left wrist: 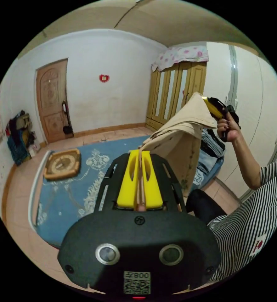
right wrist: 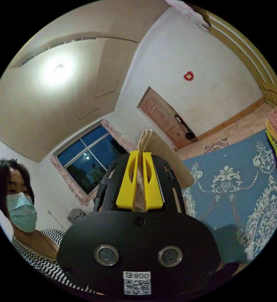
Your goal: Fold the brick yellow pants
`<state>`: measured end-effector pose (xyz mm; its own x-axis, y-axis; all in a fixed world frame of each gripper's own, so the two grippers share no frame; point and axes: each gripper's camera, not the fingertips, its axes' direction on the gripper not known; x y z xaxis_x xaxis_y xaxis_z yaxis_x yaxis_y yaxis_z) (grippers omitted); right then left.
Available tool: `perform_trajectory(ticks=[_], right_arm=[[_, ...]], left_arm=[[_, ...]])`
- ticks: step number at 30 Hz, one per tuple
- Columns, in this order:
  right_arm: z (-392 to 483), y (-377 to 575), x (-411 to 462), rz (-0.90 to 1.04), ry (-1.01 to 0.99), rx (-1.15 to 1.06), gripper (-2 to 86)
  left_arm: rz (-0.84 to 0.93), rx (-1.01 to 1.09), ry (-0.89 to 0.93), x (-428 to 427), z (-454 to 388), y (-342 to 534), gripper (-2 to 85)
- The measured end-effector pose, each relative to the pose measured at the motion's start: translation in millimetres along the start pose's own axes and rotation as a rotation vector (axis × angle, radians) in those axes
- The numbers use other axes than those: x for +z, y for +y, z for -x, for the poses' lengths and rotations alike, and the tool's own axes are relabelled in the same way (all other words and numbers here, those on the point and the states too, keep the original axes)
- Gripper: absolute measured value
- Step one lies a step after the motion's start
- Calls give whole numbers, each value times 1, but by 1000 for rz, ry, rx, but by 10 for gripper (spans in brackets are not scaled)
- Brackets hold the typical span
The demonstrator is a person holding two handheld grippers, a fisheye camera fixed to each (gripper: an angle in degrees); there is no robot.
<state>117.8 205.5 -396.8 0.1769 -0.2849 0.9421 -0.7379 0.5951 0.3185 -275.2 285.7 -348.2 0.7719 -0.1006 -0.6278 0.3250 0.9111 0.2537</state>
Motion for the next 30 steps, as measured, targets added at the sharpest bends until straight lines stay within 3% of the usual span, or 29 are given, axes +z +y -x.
perform_trajectory(ticks=[6, 9, 11, 14, 17, 23, 30], right_arm=[[-107, 8, -36, -36, 176, 87, 2], [-208, 36, -49, 104, 406, 271, 9], [-278, 64, -59, 229, 484, 469, 9], [-340, 101, -85, 282, 571, 633, 8], [-354, 95, -86, 343, 563, 531, 13], [-367, 69, 8, 696, 663, 104, 72], [-405, 68, 87, 903, 729, -126, 114]], left_arm=[[147, 187, 4, 47, -32, -52, 8], [371, 195, 71, 128, -48, -39, 10], [621, 198, 69, 200, -62, -7, 12], [714, 211, 30, 230, -80, 8, 16], [664, 233, -25, 222, -85, -3, 28], [644, 95, -1, 205, -63, -21, 86], [752, 12, 9, 205, -51, -20, 89]])
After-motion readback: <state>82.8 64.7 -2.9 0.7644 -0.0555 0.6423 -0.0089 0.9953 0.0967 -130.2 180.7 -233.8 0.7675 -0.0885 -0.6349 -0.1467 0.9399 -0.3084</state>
